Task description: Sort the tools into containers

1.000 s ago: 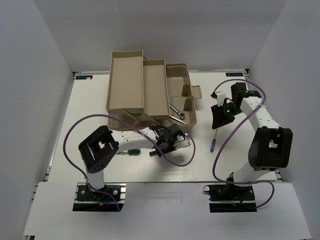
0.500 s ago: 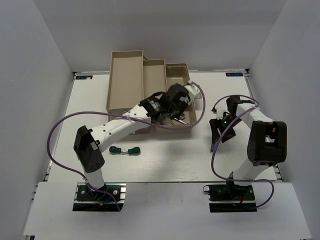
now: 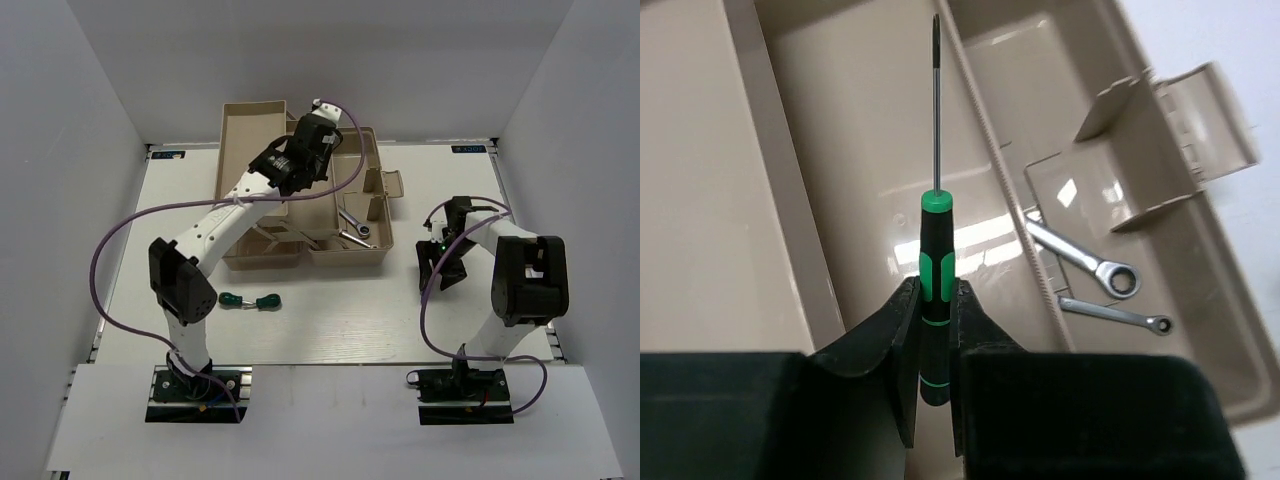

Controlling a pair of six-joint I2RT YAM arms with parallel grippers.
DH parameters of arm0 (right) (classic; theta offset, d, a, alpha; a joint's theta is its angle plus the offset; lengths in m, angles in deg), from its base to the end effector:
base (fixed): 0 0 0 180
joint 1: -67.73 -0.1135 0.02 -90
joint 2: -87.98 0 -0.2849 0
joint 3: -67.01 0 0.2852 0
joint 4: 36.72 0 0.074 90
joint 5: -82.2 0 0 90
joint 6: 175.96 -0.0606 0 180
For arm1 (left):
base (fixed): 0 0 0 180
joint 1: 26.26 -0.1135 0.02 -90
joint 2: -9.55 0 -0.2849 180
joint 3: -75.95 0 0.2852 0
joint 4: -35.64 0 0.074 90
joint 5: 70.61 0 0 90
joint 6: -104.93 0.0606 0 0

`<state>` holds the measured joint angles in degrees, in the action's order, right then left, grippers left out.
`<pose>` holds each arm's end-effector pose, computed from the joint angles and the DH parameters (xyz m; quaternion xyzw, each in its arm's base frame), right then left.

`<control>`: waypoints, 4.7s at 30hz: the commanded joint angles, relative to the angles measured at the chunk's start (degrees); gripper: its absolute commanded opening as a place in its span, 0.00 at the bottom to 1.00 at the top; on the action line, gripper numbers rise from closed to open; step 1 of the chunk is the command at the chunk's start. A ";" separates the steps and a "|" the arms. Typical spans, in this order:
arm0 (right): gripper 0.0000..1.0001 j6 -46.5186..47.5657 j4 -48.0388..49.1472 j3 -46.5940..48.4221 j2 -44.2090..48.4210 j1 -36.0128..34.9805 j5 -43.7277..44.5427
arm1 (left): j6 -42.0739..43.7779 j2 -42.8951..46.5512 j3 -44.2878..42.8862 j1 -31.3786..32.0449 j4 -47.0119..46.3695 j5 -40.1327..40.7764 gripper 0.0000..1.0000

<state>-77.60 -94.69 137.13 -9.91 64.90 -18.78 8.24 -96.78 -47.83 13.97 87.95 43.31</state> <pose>0.3204 0.0274 0.1297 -0.1005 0.9896 0.0937 0.0416 0.3811 -0.2902 0.3985 0.1584 0.8580 -0.0117 0.4885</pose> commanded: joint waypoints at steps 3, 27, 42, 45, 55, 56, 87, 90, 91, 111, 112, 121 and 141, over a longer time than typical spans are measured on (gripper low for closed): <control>0.68 -3.96 4.52 -2.43 -1.34 -1.30 3.16 | -1.91 -2.75 -1.39 -3.04 3.26 -0.90 0.00; 0.00 -12.49 5.66 -2.17 -1.34 -5.78 10.46 | -3.58 20.86 6.21 -4.37 5.89 -11.27 0.67; 0.00 -0.97 3.99 30.41 9.58 -6.91 -20.81 | -23.25 55.87 55.52 -3.84 20.57 -21.81 0.58; 0.00 -4.57 6.26 37.10 5.88 -11.65 -24.34 | -29.14 55.26 62.64 -3.84 20.32 -22.77 0.62; 0.00 -12.84 6.71 60.93 -18.19 -25.20 -24.27 | -30.75 51.58 71.20 -4.02 1.42 -22.78 0.71; 0.00 -12.84 6.19 62.59 -19.17 -26.08 -24.17 | -29.87 50.78 71.20 -4.02 -0.24 -22.08 0.71; 0.87 -1.59 18.66 21.14 6.21 -8.08 -48.43 | 3.27 23.71 59.87 1.60 -3.25 -17.33 0.69; 0.87 -1.85 18.75 19.99 7.45 -6.32 -49.13 | 3.27 22.30 59.26 2.14 -2.63 -17.33 0.69; 0.87 -1.94 18.93 19.64 7.88 -5.53 -49.13 | 3.27 20.91 59.25 2.66 -2.11 -17.85 0.68; 0.87 -7.04 23.94 16.38 10.17 0.98 -53.35 | -1.30 8.24 53.54 9.34 8.44 -8.81 0.62; 0.87 -7.13 24.29 16.29 10.26 1.16 -53.27 | -1.82 8.24 53.54 9.34 8.96 -8.81 0.62; 0.87 -7.83 25.26 15.59 11.05 1.86 -53.79 | -2.97 8.76 54.15 9.87 10.20 -10.12 0.62; 0.87 -6.26 24.73 12.16 14.30 2.13 -53.88 | -3.50 11.22 48.63 9.87 11.34 -9.85 0.20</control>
<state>-85.34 -69.86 149.55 2.25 66.87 -71.39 5.18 -88.45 4.81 23.81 99.40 34.26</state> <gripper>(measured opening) 0.874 0.521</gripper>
